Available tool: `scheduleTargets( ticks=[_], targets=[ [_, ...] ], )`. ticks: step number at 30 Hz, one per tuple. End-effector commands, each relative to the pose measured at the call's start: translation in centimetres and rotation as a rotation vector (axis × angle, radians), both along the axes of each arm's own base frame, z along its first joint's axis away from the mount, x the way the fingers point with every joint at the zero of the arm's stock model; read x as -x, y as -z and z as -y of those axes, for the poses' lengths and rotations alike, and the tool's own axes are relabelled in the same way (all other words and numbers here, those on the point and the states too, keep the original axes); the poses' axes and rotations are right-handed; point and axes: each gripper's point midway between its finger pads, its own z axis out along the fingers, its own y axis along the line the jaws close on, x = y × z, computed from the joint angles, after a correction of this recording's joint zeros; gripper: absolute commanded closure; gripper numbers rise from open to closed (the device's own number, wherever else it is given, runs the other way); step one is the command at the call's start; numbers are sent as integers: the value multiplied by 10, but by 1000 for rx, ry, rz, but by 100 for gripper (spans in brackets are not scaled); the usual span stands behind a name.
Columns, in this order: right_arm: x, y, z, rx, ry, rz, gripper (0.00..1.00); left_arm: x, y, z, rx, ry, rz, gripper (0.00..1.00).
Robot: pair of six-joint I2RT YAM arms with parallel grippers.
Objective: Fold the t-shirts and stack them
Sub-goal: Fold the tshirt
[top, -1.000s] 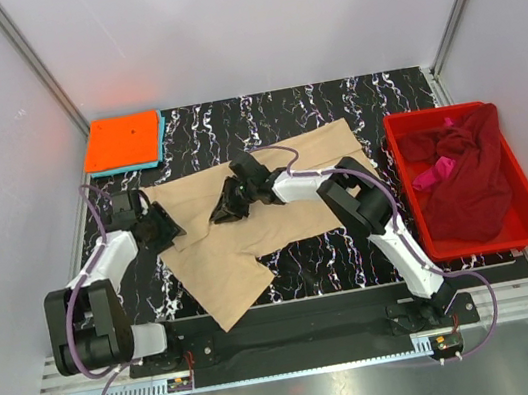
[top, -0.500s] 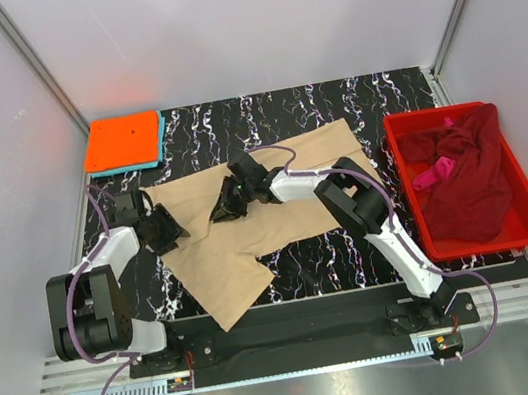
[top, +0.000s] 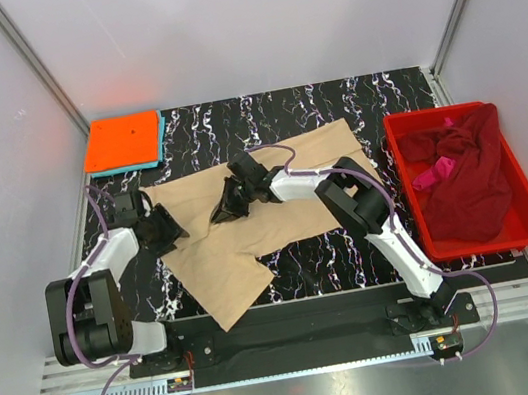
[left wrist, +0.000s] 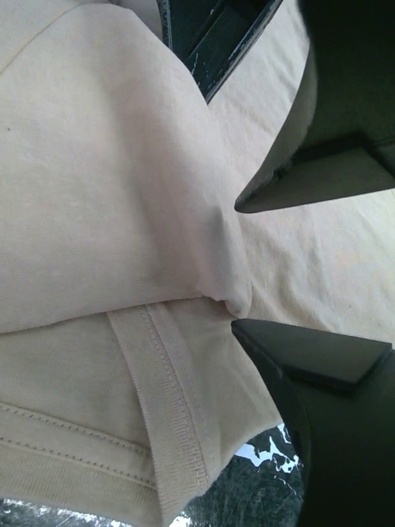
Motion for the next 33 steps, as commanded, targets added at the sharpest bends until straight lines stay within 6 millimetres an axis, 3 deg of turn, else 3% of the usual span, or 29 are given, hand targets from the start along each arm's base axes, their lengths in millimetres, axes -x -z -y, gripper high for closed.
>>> scheduleTargets(
  ticks=[1,6,8,9,15,22,33],
  targets=[
    [-1,-26,2,-13,-26,33,98,-11,-4,-2,-12,24,51,46],
    [1,-31,1,-35,-38,29,99,-18,1,-4,-20,32,59,46],
    [4,-33,2,-25,-48,29,100,-20,1,-3,-17,39,59,51],
    [4,-35,4,-21,-51,32,100,-22,-1,-3,-21,44,64,64],
    [11,-43,20,49,-130,90,100,-24,-18,-6,-38,37,80,100],
    [13,-59,29,61,-218,126,100,-18,-35,-7,-43,38,93,100],
    [20,-60,38,29,-272,85,100,5,-29,-12,-16,1,32,100]
  ],
)
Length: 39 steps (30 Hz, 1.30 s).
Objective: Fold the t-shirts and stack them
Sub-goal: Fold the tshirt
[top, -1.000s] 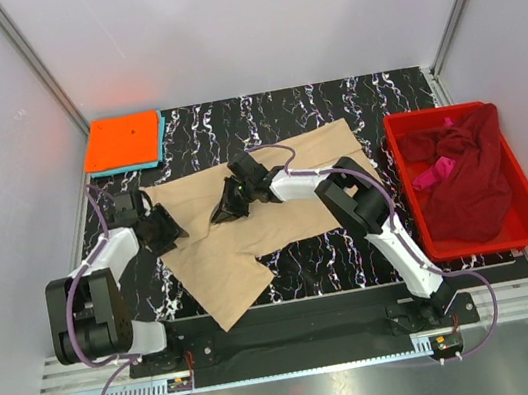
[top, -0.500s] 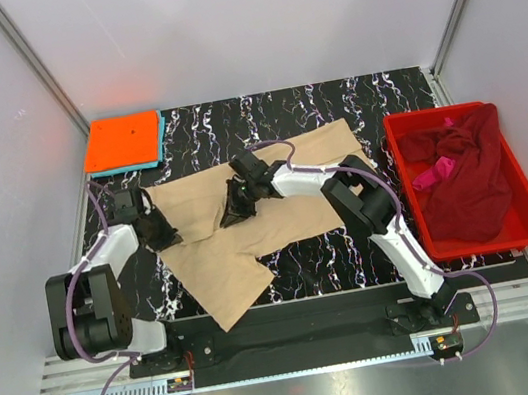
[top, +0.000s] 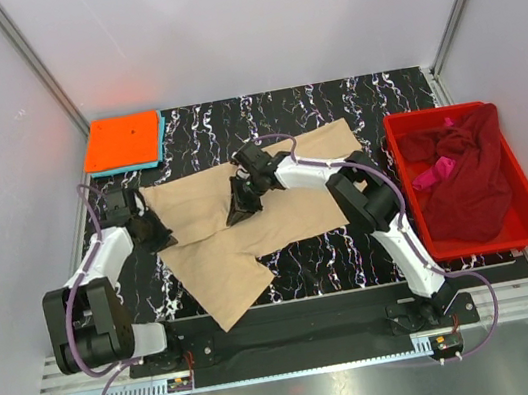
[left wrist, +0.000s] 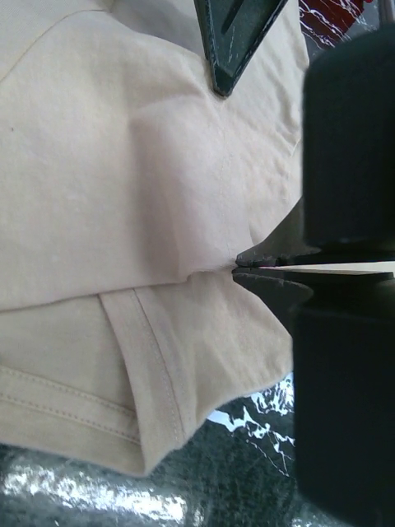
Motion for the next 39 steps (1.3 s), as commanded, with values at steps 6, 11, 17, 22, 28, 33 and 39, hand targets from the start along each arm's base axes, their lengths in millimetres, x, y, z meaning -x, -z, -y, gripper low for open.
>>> scheduleTargets(
  ticks=[6,11,17,22,28,33,39],
  targets=[
    [-9,-67,-6,-167,-39,44,100,-9,-34,-4,15,-29,107,100],
    [-9,-76,-2,-186,-20,-9,100,-9,-39,-6,6,-32,106,100],
    [-10,-88,-1,-239,-20,-73,100,-6,-36,-5,11,-26,93,100],
    [3,-85,3,-216,-69,-196,100,2,-31,-5,5,-25,64,100],
    [12,-65,17,-139,-91,-189,68,15,-19,-7,-7,-34,14,73],
    [-2,-56,39,-20,-138,-48,58,2,-48,-23,-95,-67,106,48],
    [-28,-57,67,140,-141,124,57,-33,-71,-18,-50,-55,244,53]
  ],
)
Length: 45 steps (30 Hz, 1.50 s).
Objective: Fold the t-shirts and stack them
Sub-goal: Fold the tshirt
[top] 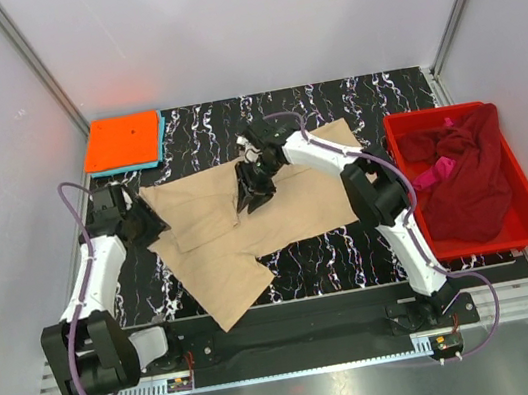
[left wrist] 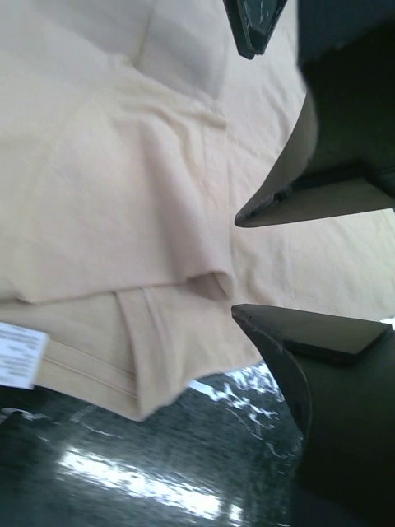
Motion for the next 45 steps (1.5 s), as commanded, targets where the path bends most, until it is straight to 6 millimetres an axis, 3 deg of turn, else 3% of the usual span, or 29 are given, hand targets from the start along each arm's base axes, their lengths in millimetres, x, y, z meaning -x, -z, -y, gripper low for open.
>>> scheduleTargets(
  ticks=[1,4,5,7,8,13,14,16,17,20,26,29,30,31,32,34,35,36,37,38,39,40,42,43,45],
  targets=[
    [-30,-19,25,77,-4,173,57,-43,-29,2,22,22,165,53],
    [-44,-27,31,62,35,203,56,-59,-19,8,67,51,153,53],
    [-53,-28,39,72,61,208,56,-63,-9,9,75,54,125,53],
    [-63,-35,52,97,100,231,56,-73,-6,7,72,55,124,52],
    [-72,-36,65,111,127,237,55,-76,4,6,68,58,100,51],
    [-80,-32,125,277,178,277,52,-98,15,-8,4,44,101,48],
    [-78,-27,136,303,174,274,52,-100,29,-10,-2,39,62,48],
    [-83,-31,158,332,215,288,50,-105,37,-15,-13,23,21,48],
    [-78,-26,167,350,215,275,49,-104,54,-20,-31,3,-34,48],
    [-77,-26,194,401,235,294,46,-109,68,-34,-74,-29,-110,47],
    [-65,-29,237,488,260,298,42,-140,59,-57,-145,-29,-94,45],
    [-53,-30,257,521,280,280,41,-143,31,-59,-154,-47,-55,38],
    [-48,-36,262,533,286,291,40,-138,22,-55,-150,-50,-51,31],
    [-44,-37,266,542,278,296,40,-130,-1,-52,-145,-69,-8,29],
    [-35,-38,270,551,277,296,39,-122,-11,-46,-139,-69,4,28],
    [-28,-41,273,550,283,306,37,-90,-16,-24,-111,-64,-26,28],
    [-19,-40,274,545,288,300,37,-76,-40,-21,-127,-83,34,29],
    [-17,-42,271,520,292,303,37,-48,-27,-2,-123,-47,-15,33],
    [-13,-42,269,504,298,294,36,-32,-43,9,-99,-70,33,34],
    [-6,-42,268,492,297,283,35,-17,-39,15,-95,-78,16,36],
    [-2,-42,263,461,292,272,34,12,-19,29,-72,-82,-54,39],
    [4,-39,261,446,296,247,34,24,-26,32,-59,-101,-14,41],
    [9,-45,252,383,299,246,34,55,-9,44,-15,-130,-67,45],
    [11,-46,249,367,302,243,34,63,-13,48,9,-131,-46,49],
    [15,-45,247,348,298,237,34,90,-1,61,-4,-94,-106,49]
  ],
)
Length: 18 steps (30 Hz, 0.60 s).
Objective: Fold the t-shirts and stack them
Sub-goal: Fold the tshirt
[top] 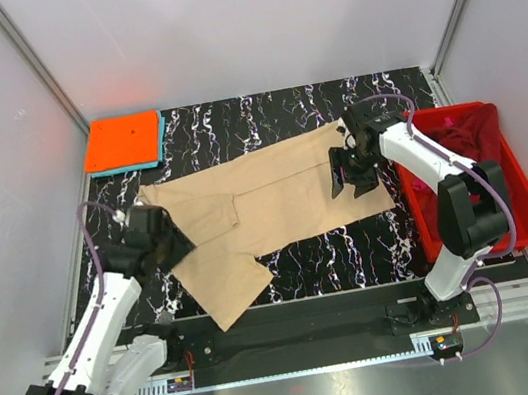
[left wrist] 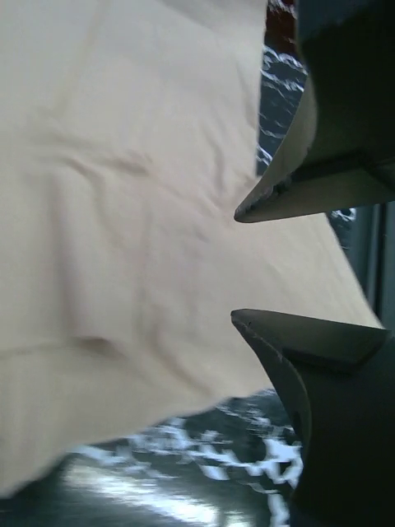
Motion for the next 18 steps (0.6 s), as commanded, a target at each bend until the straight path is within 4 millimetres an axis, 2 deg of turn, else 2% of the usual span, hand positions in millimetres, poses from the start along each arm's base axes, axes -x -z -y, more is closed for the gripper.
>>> scheduleTargets(
  ticks=[1,3,5,6,8,11,13,14,18],
  targets=[
    [2,-14,-15,-94,-11,41,33,47,32,0,-37,-97,-172,48],
    [3,-16,-16,-105,-15,44,33,71,45,10,-48,-87,-248,46],
    [5,-19,-18,-123,-10,51,33,81,53,16,-54,-93,-283,45],
    [7,-20,-19,-132,-6,49,33,88,62,24,-47,-77,-307,45],
    [9,-20,-17,-125,-5,53,33,98,69,36,-33,-40,-341,45],
    [10,-20,-8,-77,7,63,32,108,72,36,-66,-47,-367,45],
    [8,-22,-5,-62,9,70,32,119,82,31,-76,-84,-397,46],
    [8,-24,-4,-58,12,71,32,126,92,27,-81,-93,-421,47],
    [10,-32,-5,-74,29,86,32,127,101,17,-106,-123,-397,51]
  ],
)
